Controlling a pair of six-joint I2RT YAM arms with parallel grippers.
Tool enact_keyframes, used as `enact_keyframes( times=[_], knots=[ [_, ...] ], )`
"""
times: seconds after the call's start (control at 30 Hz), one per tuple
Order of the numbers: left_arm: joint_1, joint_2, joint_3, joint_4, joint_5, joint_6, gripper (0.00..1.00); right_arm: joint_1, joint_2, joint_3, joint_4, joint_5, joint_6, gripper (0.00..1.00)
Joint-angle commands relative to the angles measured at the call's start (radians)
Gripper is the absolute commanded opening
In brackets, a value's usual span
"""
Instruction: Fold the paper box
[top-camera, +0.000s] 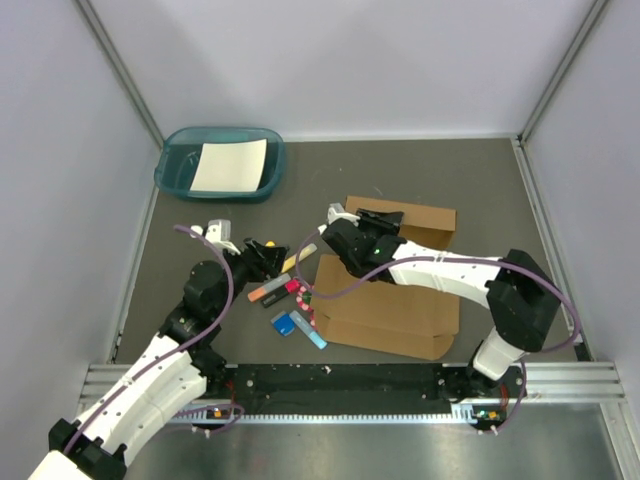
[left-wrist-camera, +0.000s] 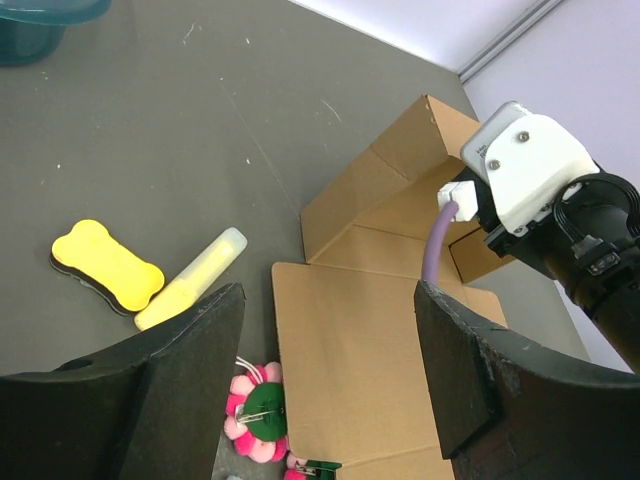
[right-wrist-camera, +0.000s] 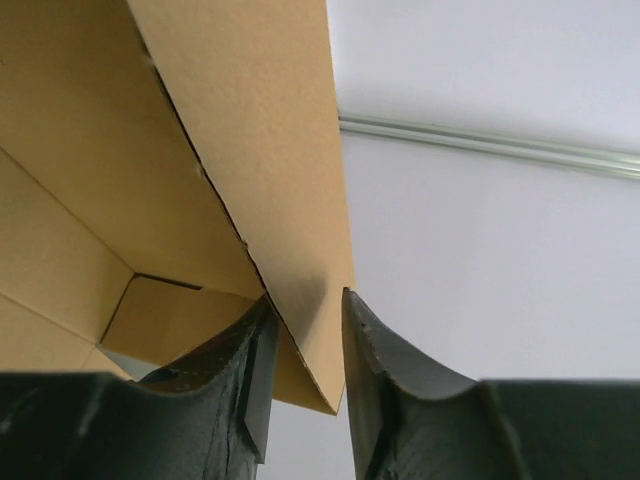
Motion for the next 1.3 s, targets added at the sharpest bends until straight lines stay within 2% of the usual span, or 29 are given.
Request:
enact_keyframes(
  times=[0.0,0.1,0.2,0.3,0.5,0.53,0.6,0.63,0.67,0.7,0.77,0.87,0.9,0.93,1.0,1.03,1.1,1.13,1.27],
  knots=[
    [0.0,-0.015,-0.002,0.002,-0.013,0.021,0.74,-0.015,0.02,0.009,0.069,0.034,-0.044,0.29],
    [0.0,-0.027,-0.003,-0.003,-0.018,0.025,0.74,-0.021,0.01,0.0,0.073,0.035,-0.045,0.23],
    [0.0,-0.027,-0.005,-0.001,-0.018,0.025,0.74,-0.024,-0.014,-0.006,0.073,0.042,-0.045,0.07],
    [0.0,-0.018,0.001,-0.001,-0.016,0.022,0.74,-0.021,-0.043,0.01,0.075,0.061,-0.047,0.0],
    [0.0,-0.029,0.037,-0.014,-0.03,0.022,0.74,-0.009,-0.157,0.084,0.041,0.069,-0.056,0.0],
    [0.0,-0.03,0.049,-0.024,-0.035,0.027,0.74,-0.01,-0.171,0.11,0.008,0.059,0.012,0.0],
    [0.0,-0.036,0.092,-0.041,-0.047,0.033,0.74,-0.032,-0.178,0.225,-0.168,0.033,0.121,0.0],
    [0.0,-0.039,0.109,-0.05,-0.061,0.043,0.74,-0.047,-0.175,0.272,-0.248,-0.012,0.251,0.0],
    [0.0,-0.042,0.148,-0.067,-0.068,0.05,0.74,-0.065,-0.168,0.358,-0.384,-0.039,0.311,0.0],
    [0.0,-0.047,0.172,-0.07,-0.076,0.054,0.74,-0.111,-0.168,0.391,-0.434,-0.069,0.361,0.0],
    [0.0,-0.053,0.243,-0.112,-0.101,0.074,0.74,-0.165,-0.171,0.462,-0.553,-0.184,0.496,0.0],
    [0.0,-0.07,0.326,-0.113,-0.118,0.103,0.74,-0.32,-0.207,0.489,-0.612,-0.374,0.648,0.0],
    [0.0,-0.078,0.343,-0.113,-0.121,0.111,0.74,-0.422,-0.235,0.486,-0.632,-0.444,0.729,0.0],
    [0.0,-0.081,0.359,-0.112,-0.125,0.122,0.74,-0.491,-0.252,0.478,-0.635,-0.601,0.773,0.0],
    [0.0,-0.09,0.394,-0.113,-0.125,0.125,0.74,-0.629,-0.292,0.423,-0.626,-0.801,0.916,0.0],
    [0.0,-0.092,0.4,-0.112,-0.122,0.122,0.74,-0.779,-0.327,0.391,-0.614,-0.998,0.964,0.0],
    [0.0,-0.101,0.397,-0.1,-0.105,0.108,0.74,-0.88,-0.373,0.272,-0.556,-1.147,1.081,0.0],
    [0.0,-0.102,0.391,-0.093,-0.098,0.102,0.74,-0.924,-0.408,0.232,-0.54,-1.232,1.117,0.0],
    [0.0,-0.089,0.325,-0.044,-0.041,0.053,0.74,-0.94,-0.462,0.04,-0.484,-1.314,1.31,0.0]
  ],
)
